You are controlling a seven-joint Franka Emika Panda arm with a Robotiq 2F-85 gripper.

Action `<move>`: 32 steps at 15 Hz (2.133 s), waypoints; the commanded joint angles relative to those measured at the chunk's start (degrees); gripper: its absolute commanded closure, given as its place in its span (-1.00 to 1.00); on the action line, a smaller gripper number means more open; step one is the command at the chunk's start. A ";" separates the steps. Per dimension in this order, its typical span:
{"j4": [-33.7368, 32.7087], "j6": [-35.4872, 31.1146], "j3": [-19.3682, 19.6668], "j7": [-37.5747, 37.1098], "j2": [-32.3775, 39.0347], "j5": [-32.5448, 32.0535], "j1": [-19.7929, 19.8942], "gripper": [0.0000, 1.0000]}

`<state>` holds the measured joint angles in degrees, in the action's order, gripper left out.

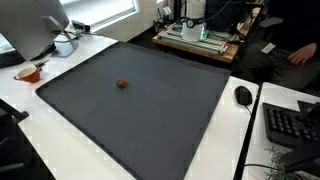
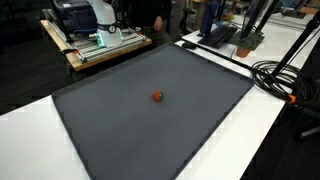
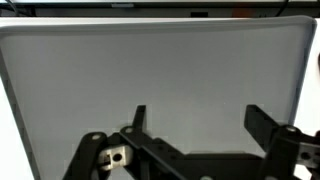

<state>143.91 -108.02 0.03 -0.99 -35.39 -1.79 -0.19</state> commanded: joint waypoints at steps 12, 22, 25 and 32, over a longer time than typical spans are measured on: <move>4.72 -14.59 -0.71 -4.53 0.28 2.01 0.55 -1.00; 14.26 -51.42 -8.84 -16.67 13.90 -4.14 5.41 -1.00; 14.51 -50.02 -8.90 -16.41 13.81 -4.48 5.50 -1.00; 14.48 -59.51 -6.43 -11.15 22.96 -4.11 5.08 -1.00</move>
<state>158.43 -160.34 -9.58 -16.92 -17.85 -6.93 6.39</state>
